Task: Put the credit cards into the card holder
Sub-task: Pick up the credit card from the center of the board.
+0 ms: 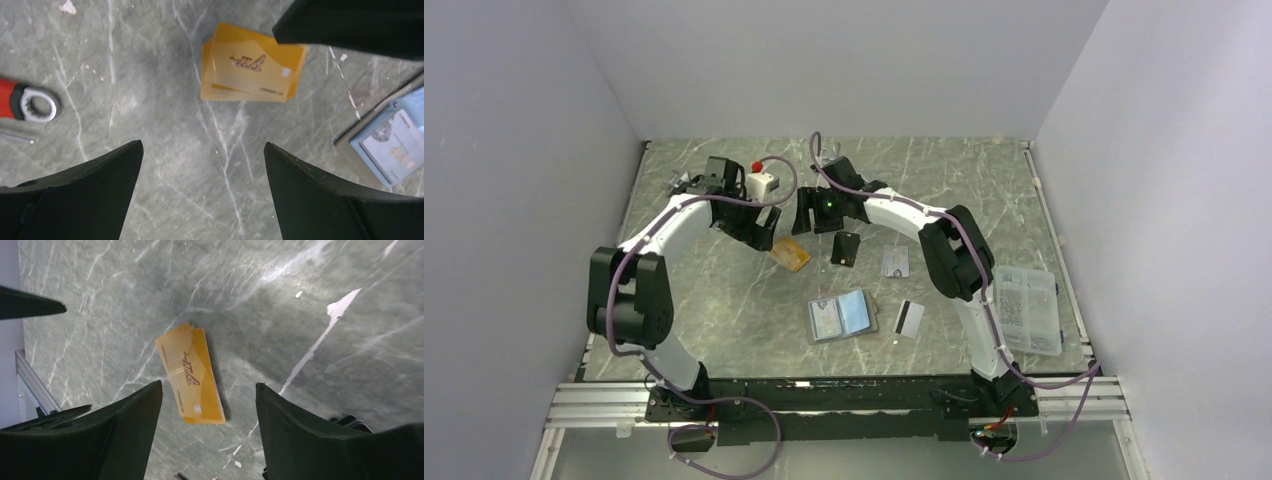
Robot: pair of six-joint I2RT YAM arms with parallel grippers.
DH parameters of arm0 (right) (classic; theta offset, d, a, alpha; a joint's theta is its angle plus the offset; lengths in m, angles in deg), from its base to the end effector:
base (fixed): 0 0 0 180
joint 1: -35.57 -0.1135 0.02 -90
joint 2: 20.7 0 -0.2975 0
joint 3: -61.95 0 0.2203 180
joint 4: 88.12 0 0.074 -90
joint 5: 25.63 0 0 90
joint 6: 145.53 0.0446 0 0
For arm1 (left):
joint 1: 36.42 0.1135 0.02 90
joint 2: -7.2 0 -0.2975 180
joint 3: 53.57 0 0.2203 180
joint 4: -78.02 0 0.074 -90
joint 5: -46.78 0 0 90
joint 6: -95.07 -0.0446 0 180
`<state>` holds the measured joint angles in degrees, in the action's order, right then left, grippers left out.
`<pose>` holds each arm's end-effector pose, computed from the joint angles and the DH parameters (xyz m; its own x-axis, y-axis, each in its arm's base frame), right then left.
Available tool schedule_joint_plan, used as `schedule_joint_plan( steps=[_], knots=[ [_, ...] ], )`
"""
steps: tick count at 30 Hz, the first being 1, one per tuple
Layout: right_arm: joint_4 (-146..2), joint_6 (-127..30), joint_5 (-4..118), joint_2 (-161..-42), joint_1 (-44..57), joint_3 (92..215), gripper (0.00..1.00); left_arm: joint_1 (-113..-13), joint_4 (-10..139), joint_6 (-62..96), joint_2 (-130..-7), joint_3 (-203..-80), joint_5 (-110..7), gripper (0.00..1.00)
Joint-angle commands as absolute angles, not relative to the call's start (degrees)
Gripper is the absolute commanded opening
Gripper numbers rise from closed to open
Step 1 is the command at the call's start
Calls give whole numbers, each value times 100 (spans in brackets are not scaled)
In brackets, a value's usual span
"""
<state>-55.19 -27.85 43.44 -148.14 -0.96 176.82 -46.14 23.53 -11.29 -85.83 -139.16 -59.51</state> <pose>0.3898 0.3086 0.2193 -0.8593 -0.0966 -0.5023 -0.4043 0.7299 0.5512 0.3026 -0.0645 0.2790 -0.7522 0.4031 -0.5212 0.5253 0.8444 -0.1049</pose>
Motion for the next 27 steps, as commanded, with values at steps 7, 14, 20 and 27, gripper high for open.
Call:
schedule_joint_plan(
  steps=[7,14,20,27],
  knots=[
    [-6460,-2349,3510,-15135,-73,17515,62,-4922,3614,-1616,-9000,-13780,-5635,93],
    [-6967,-2023,3377,-15087,-55,16899,60,-5264,3986,-1705,-9161,-13667,-5032,92],
    [-7205,-1828,3372,-15035,-55,16514,56,-5330,4084,-1756,-9389,-13653,-4690,92],
    [-7835,-1516,3489,-14821,-27,15853,53,-5317,3944,-1677,-9652,-13727,-4823,97]
  ],
)
